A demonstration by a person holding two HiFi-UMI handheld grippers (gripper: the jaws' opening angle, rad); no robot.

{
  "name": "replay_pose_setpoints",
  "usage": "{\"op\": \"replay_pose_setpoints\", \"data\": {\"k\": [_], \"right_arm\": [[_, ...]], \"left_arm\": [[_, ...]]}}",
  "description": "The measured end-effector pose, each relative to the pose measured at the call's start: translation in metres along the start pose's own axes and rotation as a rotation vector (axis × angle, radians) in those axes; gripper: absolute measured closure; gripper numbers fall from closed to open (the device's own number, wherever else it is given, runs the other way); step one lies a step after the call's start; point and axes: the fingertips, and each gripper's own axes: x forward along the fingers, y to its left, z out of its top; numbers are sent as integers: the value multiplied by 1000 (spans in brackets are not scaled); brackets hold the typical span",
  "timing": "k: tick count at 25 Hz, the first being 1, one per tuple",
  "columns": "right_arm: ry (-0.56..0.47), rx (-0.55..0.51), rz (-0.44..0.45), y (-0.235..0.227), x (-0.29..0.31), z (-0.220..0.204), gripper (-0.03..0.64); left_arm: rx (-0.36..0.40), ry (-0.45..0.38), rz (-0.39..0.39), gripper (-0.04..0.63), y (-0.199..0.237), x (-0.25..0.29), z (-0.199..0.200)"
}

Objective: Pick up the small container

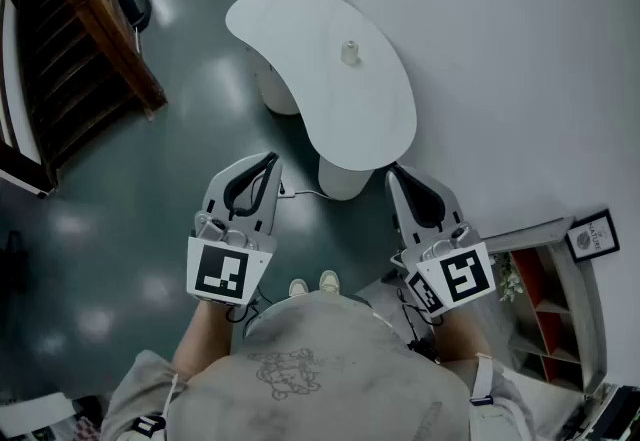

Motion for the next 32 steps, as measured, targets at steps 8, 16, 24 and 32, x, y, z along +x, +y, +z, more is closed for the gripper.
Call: {"op": "replay_pose_setpoints", "data": {"k": [8,16,24,32], "right_arm": [[13,43,17,-5,-2,-4,583],[19,37,21,-21,-4,-9,583],[23,45,35,-44,-8,-19,583],[11,52,47,-66,-14,-28,583]], "left_arm": [[-5,18,2,577,-2,4,-4],[-8,41,-2,577,-13,17,-9],[-6,50,5,577,-29,36,-8],[10,61,9,577,-49,57,-8]]}}
